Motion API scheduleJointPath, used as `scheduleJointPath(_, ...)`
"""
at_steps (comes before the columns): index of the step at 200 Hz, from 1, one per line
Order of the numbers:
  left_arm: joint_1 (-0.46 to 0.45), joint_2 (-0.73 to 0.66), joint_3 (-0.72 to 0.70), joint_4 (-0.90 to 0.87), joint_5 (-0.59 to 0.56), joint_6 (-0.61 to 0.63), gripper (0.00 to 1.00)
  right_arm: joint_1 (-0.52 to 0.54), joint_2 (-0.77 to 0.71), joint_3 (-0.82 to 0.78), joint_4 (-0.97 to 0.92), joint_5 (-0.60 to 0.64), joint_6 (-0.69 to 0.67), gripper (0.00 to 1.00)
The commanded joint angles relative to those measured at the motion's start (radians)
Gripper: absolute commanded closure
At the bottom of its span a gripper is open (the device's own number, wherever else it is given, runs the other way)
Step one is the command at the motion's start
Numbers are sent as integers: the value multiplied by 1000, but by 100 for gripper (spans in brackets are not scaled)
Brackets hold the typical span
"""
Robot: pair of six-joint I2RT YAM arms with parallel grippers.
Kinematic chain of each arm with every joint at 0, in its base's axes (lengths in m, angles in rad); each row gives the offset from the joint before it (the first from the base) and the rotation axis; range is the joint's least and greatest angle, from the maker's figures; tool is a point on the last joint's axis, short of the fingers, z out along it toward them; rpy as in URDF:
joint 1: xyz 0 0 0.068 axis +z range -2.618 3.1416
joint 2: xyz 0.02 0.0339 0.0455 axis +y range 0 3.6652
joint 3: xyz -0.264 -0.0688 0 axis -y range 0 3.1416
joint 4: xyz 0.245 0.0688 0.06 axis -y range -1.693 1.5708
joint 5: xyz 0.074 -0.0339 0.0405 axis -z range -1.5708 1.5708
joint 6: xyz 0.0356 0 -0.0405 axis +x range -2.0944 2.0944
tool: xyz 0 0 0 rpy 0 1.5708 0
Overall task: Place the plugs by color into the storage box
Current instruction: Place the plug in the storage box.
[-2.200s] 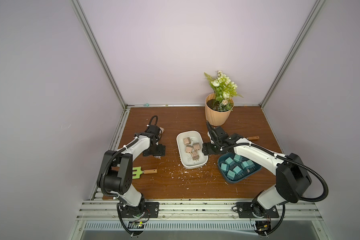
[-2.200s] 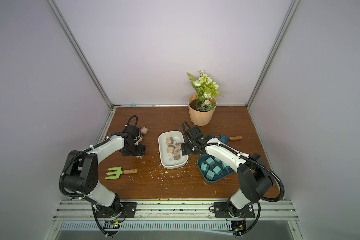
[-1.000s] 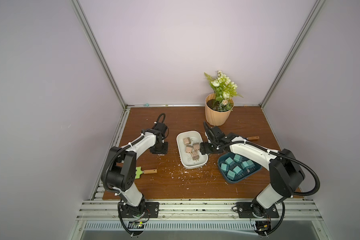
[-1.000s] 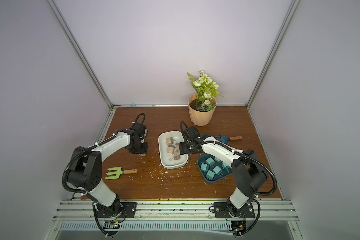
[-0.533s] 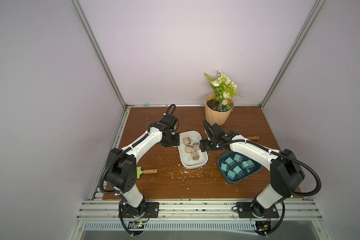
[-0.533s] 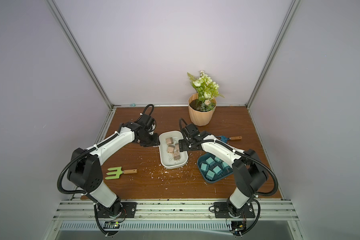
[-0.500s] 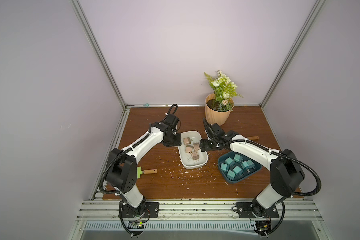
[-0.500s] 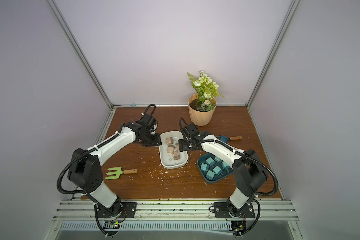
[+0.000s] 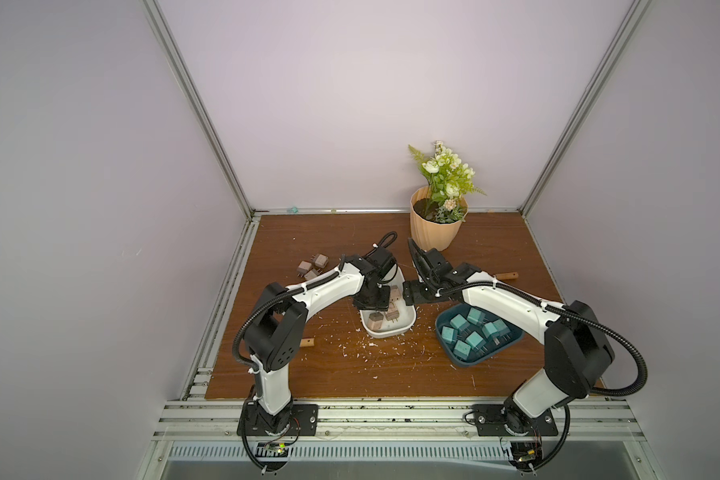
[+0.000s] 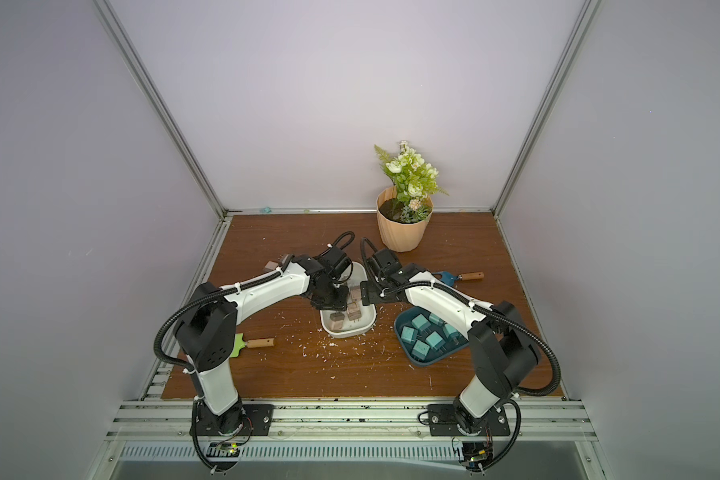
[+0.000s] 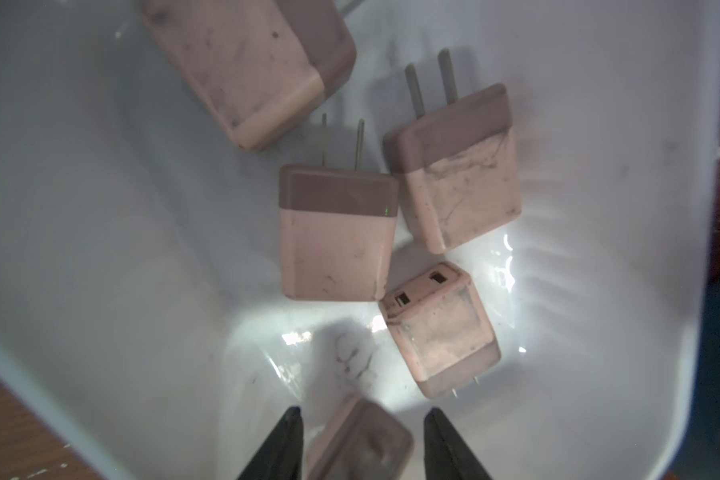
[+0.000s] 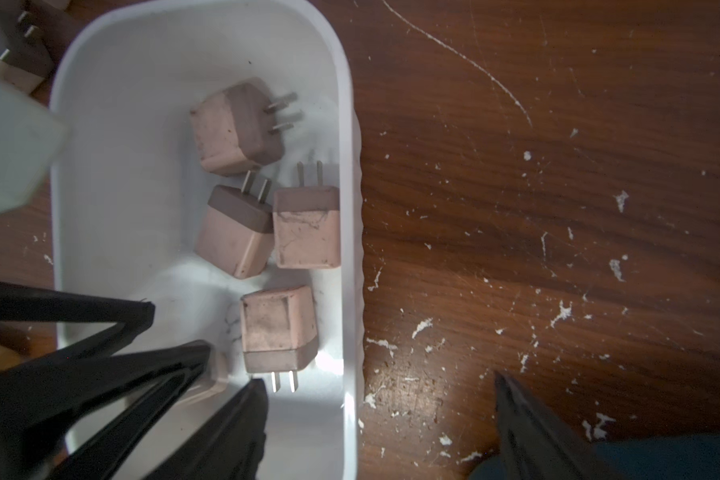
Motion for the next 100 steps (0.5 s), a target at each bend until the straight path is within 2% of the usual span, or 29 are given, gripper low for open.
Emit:
scheduleJointPath(1, -19, 42, 26, -12, -40, -24, 52, -6, -62, -16, -16, 22, -3, 12)
scheduleJointPath(47, -18, 23, 97, -45, -93, -9, 52, -10, -99, -38, -27, 31, 1, 12)
scheduleJointPath(59, -7, -5, 156, -83, -141, -2, 44, -12, -102, -42, -29, 34, 1, 12)
scheduleJointPath(78, 59, -64, 188, -133, -187, 16, 24, -14, -104, -47, -27, 33, 1, 12)
scheduleJointPath(100, 197, -143, 168, -154, -233, 26, 15, -13, -97, -47, -19, 25, 3, 12)
